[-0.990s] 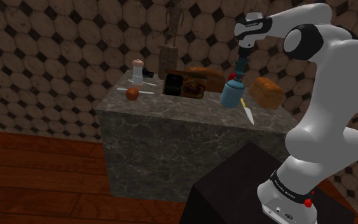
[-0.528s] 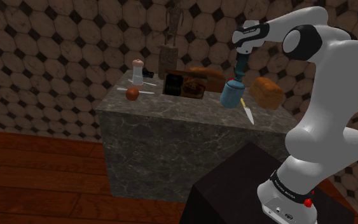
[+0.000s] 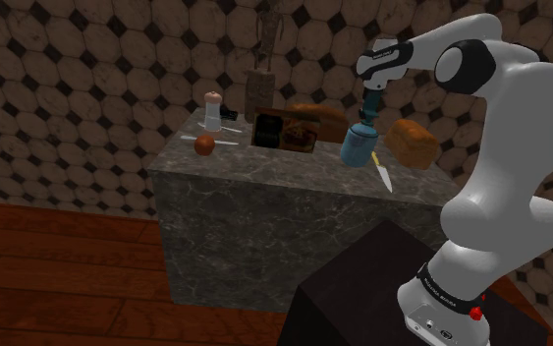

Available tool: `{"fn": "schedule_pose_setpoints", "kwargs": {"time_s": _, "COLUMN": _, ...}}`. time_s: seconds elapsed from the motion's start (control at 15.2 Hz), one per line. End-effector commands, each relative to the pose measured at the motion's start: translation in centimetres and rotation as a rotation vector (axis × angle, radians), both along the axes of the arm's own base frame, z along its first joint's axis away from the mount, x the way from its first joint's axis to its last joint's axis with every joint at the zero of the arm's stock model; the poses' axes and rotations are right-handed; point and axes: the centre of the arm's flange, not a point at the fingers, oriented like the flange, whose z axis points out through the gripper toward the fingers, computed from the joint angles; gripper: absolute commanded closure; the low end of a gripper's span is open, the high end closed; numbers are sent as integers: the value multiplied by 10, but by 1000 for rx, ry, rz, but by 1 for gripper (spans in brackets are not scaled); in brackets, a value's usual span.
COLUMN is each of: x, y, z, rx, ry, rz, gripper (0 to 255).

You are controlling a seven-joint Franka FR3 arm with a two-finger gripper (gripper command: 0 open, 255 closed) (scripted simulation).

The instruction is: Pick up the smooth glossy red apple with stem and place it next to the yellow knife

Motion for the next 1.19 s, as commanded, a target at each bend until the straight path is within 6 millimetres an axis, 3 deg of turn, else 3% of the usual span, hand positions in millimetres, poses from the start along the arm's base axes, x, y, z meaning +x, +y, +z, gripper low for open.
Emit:
{"fn": "schedule_pose_setpoints", "kwargs": {"time_s": 0.0, "x": 0, "y": 0, "z": 0, "rx": 0, "ry": 0, "rz": 0, "gripper": 255}}
{"fn": "schedule_pose_setpoints", "kwargs": {"time_s": 0.13, "x": 0, "y": 0, "z": 0, "rx": 0, "ry": 0, "rz": 0, "gripper": 255}}
{"fn": "schedule_pose_setpoints", "kwargs": {"time_s": 0.2, "x": 0, "y": 0, "z": 0, "rx": 0, "ry": 0, "rz": 0, "gripper": 0}}
{"fn": "schedule_pose_setpoints", "kwargs": {"time_s": 0.53, "x": 0, "y": 0, "z": 0, "rx": 0, "ry": 0, "rz": 0, "gripper": 0}}
{"fn": "schedule_pose_setpoints", "kwargs": {"time_s": 0.79, "x": 3, "y": 5, "z": 50, "rx": 0, "ry": 0, "rz": 0, "gripper": 0}}
{"fn": "schedule_pose_setpoints", "kwargs": {"time_s": 1.12, "x": 3, "y": 5, "z": 50, "rx": 0, "ry": 0, "rz": 0, "gripper": 0}}
